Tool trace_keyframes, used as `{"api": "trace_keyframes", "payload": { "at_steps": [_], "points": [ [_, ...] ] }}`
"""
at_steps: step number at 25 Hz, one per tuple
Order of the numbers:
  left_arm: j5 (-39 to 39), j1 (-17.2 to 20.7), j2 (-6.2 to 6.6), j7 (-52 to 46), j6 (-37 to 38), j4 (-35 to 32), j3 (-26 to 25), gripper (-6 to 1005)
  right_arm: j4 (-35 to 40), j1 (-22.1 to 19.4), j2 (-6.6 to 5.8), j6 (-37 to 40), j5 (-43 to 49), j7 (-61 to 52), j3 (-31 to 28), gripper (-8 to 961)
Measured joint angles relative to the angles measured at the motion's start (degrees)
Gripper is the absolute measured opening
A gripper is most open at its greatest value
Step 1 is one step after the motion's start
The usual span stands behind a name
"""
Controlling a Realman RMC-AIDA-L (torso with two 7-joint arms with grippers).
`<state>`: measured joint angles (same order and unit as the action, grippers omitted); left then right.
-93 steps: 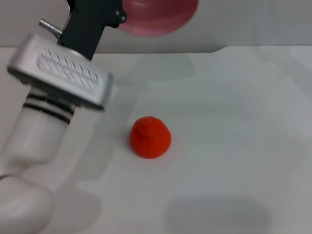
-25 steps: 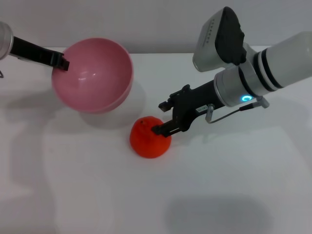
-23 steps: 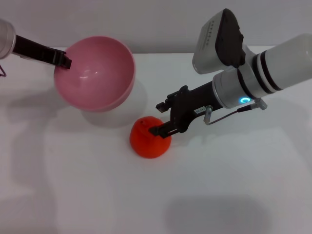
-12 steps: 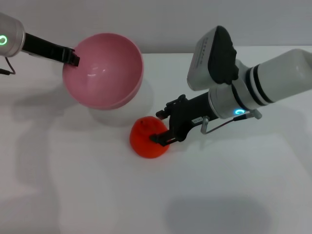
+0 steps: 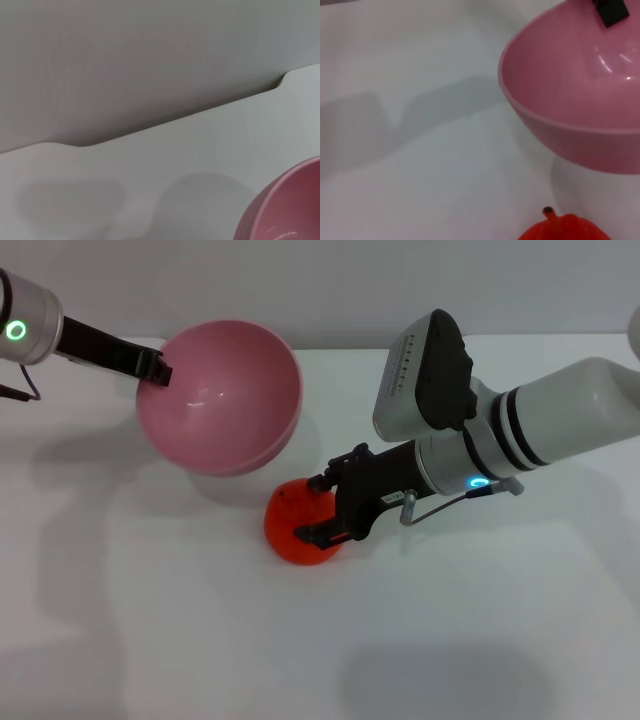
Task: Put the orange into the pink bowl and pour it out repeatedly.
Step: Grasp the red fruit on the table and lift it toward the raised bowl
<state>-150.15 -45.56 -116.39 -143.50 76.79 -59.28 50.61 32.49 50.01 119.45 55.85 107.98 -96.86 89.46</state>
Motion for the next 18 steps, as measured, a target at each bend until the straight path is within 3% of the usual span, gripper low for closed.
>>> {"api": "trace_keyframes", "payload": {
  "at_steps": [18],
  "points": [
    [-0.06,-0.77,-0.33,-0.1,0.52,-0.4,1.41,44,-2.88,0.35,0.17,-4.97,-2.34,-0.37,1.26,666]
  ]
}}
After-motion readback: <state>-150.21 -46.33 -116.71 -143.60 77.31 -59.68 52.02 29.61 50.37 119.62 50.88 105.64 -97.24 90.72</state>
